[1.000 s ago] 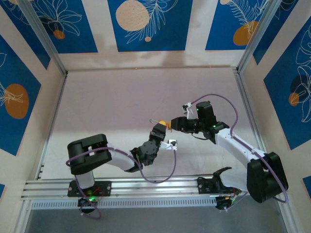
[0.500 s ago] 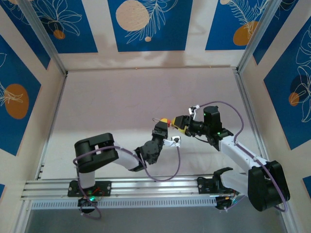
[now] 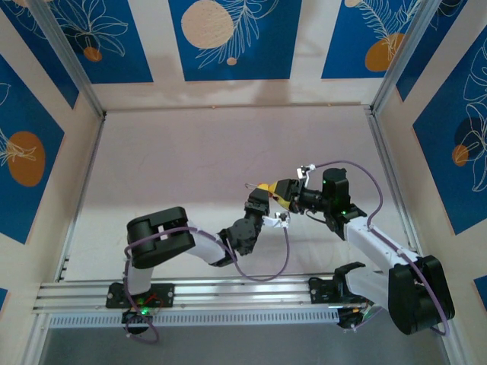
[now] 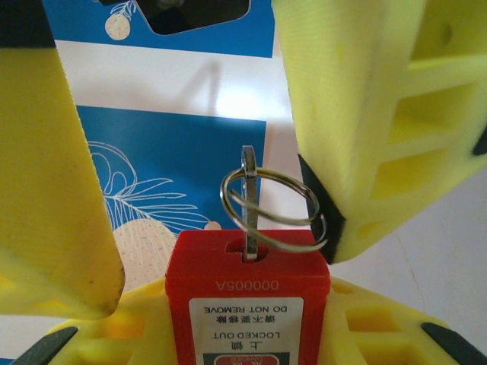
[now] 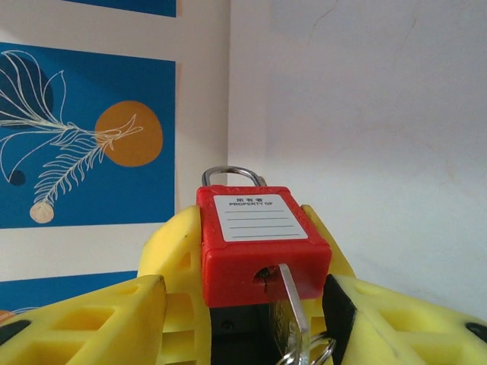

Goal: Unlock with the key

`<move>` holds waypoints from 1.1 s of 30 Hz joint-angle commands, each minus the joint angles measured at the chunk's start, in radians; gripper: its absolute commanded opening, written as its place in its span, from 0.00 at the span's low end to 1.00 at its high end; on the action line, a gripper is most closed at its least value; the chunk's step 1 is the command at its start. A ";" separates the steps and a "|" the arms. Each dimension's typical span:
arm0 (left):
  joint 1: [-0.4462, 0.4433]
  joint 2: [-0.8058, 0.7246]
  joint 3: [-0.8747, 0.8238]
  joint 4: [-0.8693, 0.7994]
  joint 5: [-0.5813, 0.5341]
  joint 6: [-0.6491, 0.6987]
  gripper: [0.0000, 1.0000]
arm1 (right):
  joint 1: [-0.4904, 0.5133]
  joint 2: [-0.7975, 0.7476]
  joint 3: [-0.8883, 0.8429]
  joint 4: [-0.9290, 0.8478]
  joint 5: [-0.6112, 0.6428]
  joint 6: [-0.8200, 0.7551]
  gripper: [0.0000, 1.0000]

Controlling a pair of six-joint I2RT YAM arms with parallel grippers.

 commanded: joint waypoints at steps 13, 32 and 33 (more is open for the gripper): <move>-0.031 -0.031 0.008 0.060 -0.004 -0.028 0.00 | 0.002 0.089 -0.015 0.106 -0.002 0.055 0.50; -0.044 -0.051 0.004 0.060 -0.004 -0.046 0.00 | 0.020 0.147 -0.023 0.229 -0.019 0.088 0.31; -0.045 -0.052 0.002 0.060 -0.005 -0.046 0.00 | 0.021 0.143 -0.023 0.223 -0.017 0.086 0.31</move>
